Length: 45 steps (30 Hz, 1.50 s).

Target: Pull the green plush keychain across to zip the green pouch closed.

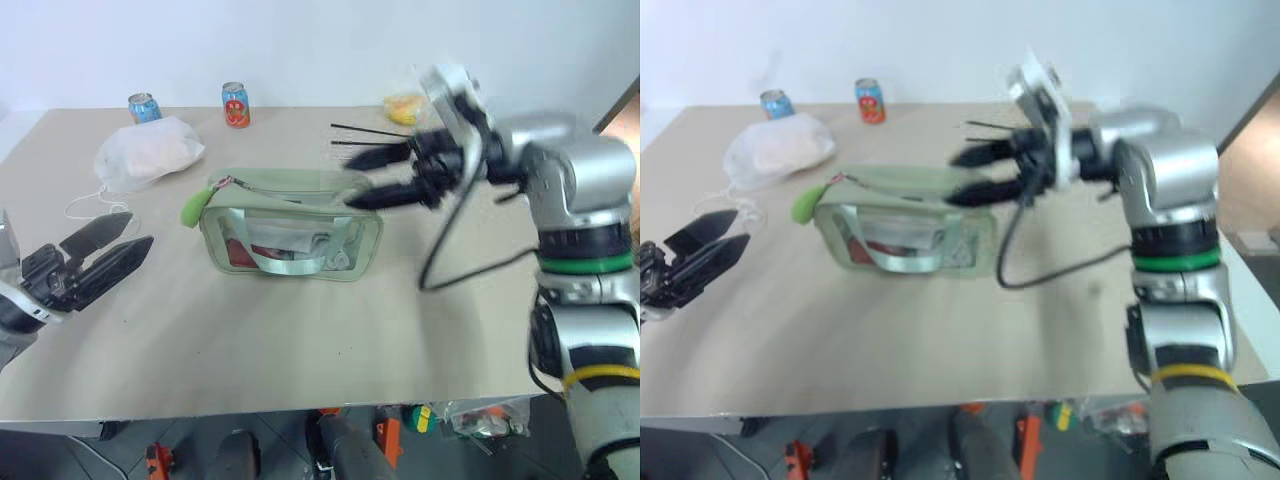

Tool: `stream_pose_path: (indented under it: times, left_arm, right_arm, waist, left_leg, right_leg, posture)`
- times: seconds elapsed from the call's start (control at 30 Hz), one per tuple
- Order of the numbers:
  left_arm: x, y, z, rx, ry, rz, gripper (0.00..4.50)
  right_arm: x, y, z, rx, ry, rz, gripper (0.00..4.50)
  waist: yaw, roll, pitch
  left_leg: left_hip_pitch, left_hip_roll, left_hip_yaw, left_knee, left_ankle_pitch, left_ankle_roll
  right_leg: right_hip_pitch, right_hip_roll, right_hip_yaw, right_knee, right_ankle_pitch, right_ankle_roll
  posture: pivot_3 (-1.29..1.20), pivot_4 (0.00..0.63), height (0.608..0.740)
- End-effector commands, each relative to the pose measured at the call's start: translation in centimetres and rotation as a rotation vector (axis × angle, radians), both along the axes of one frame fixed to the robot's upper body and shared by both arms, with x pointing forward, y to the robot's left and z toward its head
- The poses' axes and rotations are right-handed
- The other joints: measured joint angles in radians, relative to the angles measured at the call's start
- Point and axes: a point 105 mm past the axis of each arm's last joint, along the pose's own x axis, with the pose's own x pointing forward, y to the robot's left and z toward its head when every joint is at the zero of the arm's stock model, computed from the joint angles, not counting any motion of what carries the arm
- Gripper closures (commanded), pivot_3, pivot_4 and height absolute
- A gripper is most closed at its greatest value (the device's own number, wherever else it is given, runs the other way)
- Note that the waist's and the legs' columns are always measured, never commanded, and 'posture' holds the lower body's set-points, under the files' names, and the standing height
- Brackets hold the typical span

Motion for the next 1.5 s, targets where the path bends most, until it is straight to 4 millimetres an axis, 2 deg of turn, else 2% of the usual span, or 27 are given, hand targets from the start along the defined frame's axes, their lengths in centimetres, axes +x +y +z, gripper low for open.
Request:
stream_pose_path:
  times: [0.03, 0.2, 0.43, 0.57, 0.77, 0.9, 1.0, 1.27, 1.5]
  left_arm:
    - [-0.2, 0.0, 1.1, 0.067, -0.045, -0.001, 0.00]
    - [0.9, 0.8, 1.7, 0.053, -0.053, 0.019, 0.00]
    - [2.3, 0.1, 0.8, 0.072, -0.022, -0.025, 0.00]
    - [2.7, -0.6, 0.4, 0.164, -0.006, -0.068, 0.00]
    - [2.8, -0.8, 2.2, 0.210, -0.051, -0.108, 0.00]
    - [2.8, -1.0, 2.5, 0.224, -0.064, -0.124, 0.00]
    - [2.8, -1.0, 2.6, 0.229, -0.067, -0.132, 0.00]
    - [2.8, -1.1, 2.6, 0.232, -0.070, -0.135, 0.00]
    - [3.4, -0.7, 2.0, 0.234, -0.042, -0.116, 0.00]
  right_arm:
    - [-0.4, -1.6, 0.9, 0.008, -0.100, -0.056, 0.75]
    - [0.0, -2.2, 0.2, 0.049, -0.107, -0.142, 0.75]
    - [0.3, -0.9, -1.1, 0.073, -0.065, -0.162, 0.75]
    - [1.7, -0.6, -2.0, 0.074, -0.066, -0.227, 0.75]
    - [3.7, 1.1, -0.9, 0.207, -0.085, -0.309, 0.75]
    - [3.2, 2.3, -1.8, 0.220, -0.060, -0.280, 0.75]
    - [2.9, 2.5, -2.4, 0.222, -0.047, -0.274, 1.58]
    - [1.8, 2.3, -2.6, 0.212, -0.054, -0.228, 4.44]
    - [2.0, 2.5, -2.7, 0.210, -0.062, -0.223, 4.47]
  waist:
    - [-0.006, 0.000, 0.000]
    - [-0.012, 0.000, 0.000]
    - [-0.012, 0.000, 0.000]
    - [-0.011, 0.000, 0.000]
    - [-0.011, 0.000, 0.000]
    - [-0.009, 0.000, 0.000]
    - [-0.008, 0.000, 0.000]
    - [-0.008, 0.000, 0.000]
    - [-0.008, 0.000, 0.000]
  left_leg:
    - [0.001, 0.000, 0.000, 0.000, 0.000, 0.000]
    - [0.005, 0.003, 0.001, 0.000, 0.000, 0.000]
    - [0.005, 0.006, 0.001, 0.000, 0.000, 0.000]
    - [0.004, 0.006, 0.002, 0.000, 0.000, -0.001]
    - [0.003, 0.006, 0.003, 0.000, 0.000, -0.001]
    - [0.003, 0.006, 0.002, 0.000, 0.000, -0.001]
    - [0.003, 0.007, 0.002, 0.000, -0.001, -0.001]
    - [0.003, 0.007, 0.002, 0.000, -0.001, -0.001]
    - [0.003, 0.006, 0.002, 0.000, -0.001, -0.001]
  right_leg:
    - [0.000, 0.001, 0.000, 0.000, 0.000, 0.000]
    - [0.002, 0.005, 0.002, 0.002, 0.001, 0.001]
    - [0.002, 0.010, 0.003, 0.002, 0.001, 0.001]
    - [0.001, 0.010, 0.003, 0.002, 0.001, 0.000]
    - [0.000, 0.009, 0.005, 0.001, 0.001, 0.000]
    - [0.000, 0.009, 0.004, 0.001, 0.001, 0.000]
    - [0.000, 0.008, 0.004, 0.001, 0.001, 0.000]
    - [0.000, 0.008, 0.004, 0.001, 0.001, 0.000]
    - [0.000, 0.008, 0.004, 0.001, 0.001, 0.000]
  posture:
    - [0.00, 0.150, 0.740]
    - [0.00, 0.150, 0.740]
    - [0.00, 0.150, 0.740]
    - [0.00, 0.150, 0.740]
    - [0.00, 0.150, 0.740]
    - [0.00, 0.150, 0.740]
    - [0.00, 0.150, 0.740]
    - [0.00, 0.150, 0.740]
    - [0.00, 0.150, 0.740]
